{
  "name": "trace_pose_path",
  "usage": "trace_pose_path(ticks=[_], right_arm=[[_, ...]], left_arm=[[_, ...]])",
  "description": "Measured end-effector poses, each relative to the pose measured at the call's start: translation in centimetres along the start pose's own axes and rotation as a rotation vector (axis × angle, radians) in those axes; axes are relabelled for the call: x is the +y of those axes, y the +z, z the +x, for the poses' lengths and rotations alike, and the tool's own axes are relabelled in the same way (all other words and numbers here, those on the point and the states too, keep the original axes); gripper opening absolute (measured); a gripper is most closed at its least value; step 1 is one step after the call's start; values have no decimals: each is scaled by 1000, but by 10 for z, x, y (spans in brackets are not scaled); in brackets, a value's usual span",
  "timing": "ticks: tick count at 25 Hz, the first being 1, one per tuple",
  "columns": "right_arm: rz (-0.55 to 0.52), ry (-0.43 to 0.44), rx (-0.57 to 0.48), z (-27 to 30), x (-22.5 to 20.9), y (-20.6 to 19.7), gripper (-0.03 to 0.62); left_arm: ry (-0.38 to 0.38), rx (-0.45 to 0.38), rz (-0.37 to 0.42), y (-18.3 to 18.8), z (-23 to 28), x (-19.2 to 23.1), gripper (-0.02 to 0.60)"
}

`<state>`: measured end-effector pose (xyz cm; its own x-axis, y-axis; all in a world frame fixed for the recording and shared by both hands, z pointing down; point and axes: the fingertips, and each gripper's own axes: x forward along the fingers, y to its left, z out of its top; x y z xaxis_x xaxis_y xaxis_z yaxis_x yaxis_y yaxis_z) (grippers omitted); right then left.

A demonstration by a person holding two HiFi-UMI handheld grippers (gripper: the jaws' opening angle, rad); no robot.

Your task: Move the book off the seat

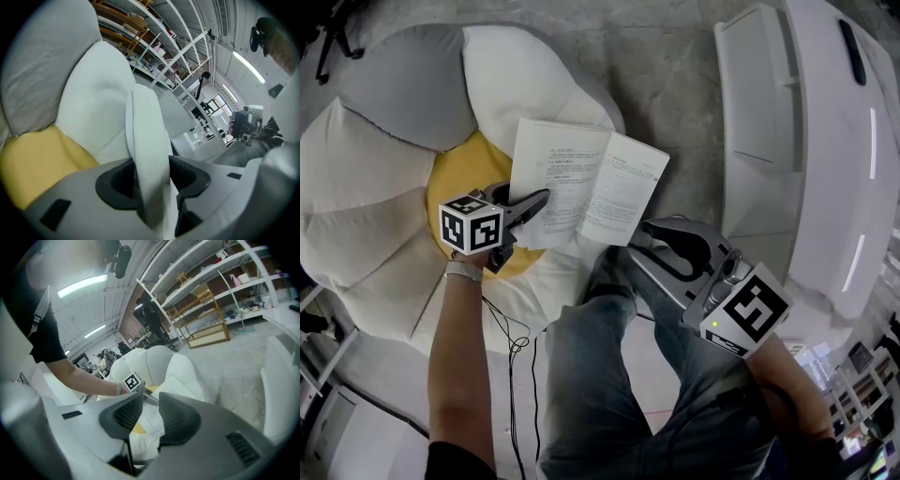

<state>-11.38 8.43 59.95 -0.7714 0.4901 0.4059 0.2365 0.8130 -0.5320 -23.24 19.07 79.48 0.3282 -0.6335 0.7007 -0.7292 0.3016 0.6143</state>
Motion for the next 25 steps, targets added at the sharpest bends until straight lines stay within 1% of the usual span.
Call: trace_pose_path(ticks=[5, 14, 17, 25], right_arm=[[34, -26, -10, -6, 1, 3, 93], [115, -99, -37, -17, -11, 16, 92], [130, -109, -36, -19, -11, 16, 92], [151, -107, -28, -22, 0, 18, 92]], left_arm=[[9, 3, 10, -3, -1, -17, 189], [-3, -31, 7, -7, 6, -62, 126], [13, -41, 7, -7, 8, -71, 114], [41, -60, -52, -10, -9, -89, 109]])
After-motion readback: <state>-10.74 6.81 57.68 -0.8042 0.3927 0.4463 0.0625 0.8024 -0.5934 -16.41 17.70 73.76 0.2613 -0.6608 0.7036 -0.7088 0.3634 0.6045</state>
